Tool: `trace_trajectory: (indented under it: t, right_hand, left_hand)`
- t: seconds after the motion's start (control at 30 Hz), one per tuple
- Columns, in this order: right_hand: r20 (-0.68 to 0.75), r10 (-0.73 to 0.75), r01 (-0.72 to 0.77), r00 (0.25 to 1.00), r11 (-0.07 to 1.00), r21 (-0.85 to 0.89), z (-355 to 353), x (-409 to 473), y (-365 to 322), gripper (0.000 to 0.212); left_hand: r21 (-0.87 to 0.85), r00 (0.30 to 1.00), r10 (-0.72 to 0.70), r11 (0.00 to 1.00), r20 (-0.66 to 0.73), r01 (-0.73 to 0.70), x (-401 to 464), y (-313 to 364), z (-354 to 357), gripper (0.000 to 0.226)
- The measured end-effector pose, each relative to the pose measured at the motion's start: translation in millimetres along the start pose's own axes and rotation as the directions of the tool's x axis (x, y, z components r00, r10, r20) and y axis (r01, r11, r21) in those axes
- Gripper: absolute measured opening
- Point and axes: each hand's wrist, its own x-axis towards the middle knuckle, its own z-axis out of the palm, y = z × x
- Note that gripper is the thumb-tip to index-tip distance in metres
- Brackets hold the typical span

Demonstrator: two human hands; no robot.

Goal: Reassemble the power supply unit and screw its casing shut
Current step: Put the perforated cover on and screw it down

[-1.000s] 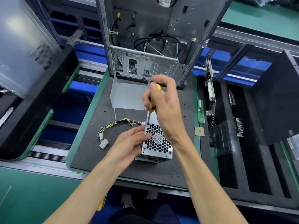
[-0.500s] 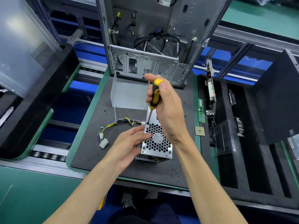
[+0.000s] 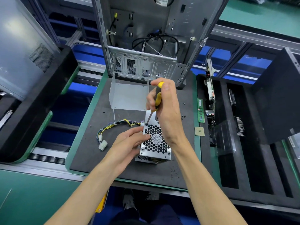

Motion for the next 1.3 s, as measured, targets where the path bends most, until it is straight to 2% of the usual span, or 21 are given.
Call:
trace_trajectory:
  t: [0.07, 0.13, 0.23, 0.27, 0.33, 0.4, 0.53, 0.6, 0.73, 0.87, 1.0, 1.3]
  right_hand:
    - [-0.060, 0.005, 0.001, 0.998, 0.994, 0.109, -7, 3, -2, 0.029]
    - [-0.109, -0.008, 0.037, 0.994, 0.963, 0.267, -17, 6, -8, 0.027]
    - [-0.207, 0.050, 0.061, 0.977, 0.867, 0.495, -40, 13, -16, 0.017]
    - [-0.246, 0.097, 0.060, 0.964, 0.827, 0.559, -50, 15, -17, 0.018]
    - [-0.311, 0.209, 0.060, 0.927, 0.737, 0.674, -75, 18, -15, 0.023]
    - [-0.345, 0.319, 0.075, 0.883, 0.629, 0.774, -102, 17, -8, 0.022]
    - [-0.371, 0.476, 0.144, 0.797, 0.447, 0.883, -155, 7, 14, 0.029]
    - [-0.368, 0.530, 0.176, 0.764, 0.378, 0.909, -177, 1, 25, 0.031]
    - [-0.369, 0.587, 0.219, 0.721, 0.313, 0.924, -205, -5, 40, 0.030]
    - [-0.358, 0.624, 0.234, 0.695, 0.274, 0.933, -221, -5, 49, 0.030]
    - [-0.349, 0.647, 0.241, 0.678, 0.253, 0.937, -234, -1, 55, 0.029]
    - [-0.319, 0.673, 0.218, 0.667, 0.233, 0.948, -248, 15, 64, 0.029]
  left_hand:
    - [0.112, 0.999, 0.019, 0.994, -0.031, -0.016, -2, 1, 2, 0.042]
    - [0.291, 0.986, 0.105, 0.955, -0.127, -0.064, -5, 4, 6, 0.045]
    - [0.604, 0.893, 0.385, 0.777, -0.234, -0.176, -7, 16, 13, 0.047]
    - [0.689, 0.851, 0.485, 0.688, -0.204, -0.227, -8, 23, 16, 0.042]
    - [0.812, 0.776, 0.629, 0.478, -0.049, -0.336, -5, 38, 29, 0.024]
    - [0.851, 0.749, 0.649, 0.314, 0.132, -0.422, 4, 54, 48, 0.010]
    - [0.872, 0.800, 0.439, 0.072, 0.408, -0.484, 49, 71, 96, 0.014]
    - [0.886, 0.845, 0.277, -0.063, 0.457, -0.459, 82, 71, 118, 0.015]
    - [0.871, 0.918, -0.031, -0.305, 0.395, -0.385, 147, 58, 153, 0.023]
    - [0.796, 0.922, -0.219, -0.467, 0.319, -0.386, 197, 41, 162, 0.032]
    - [0.703, 0.900, -0.307, -0.564, 0.310, -0.434, 227, 32, 157, 0.031]
    - [0.602, 0.854, -0.348, -0.606, 0.387, -0.520, 243, 23, 159, 0.018]
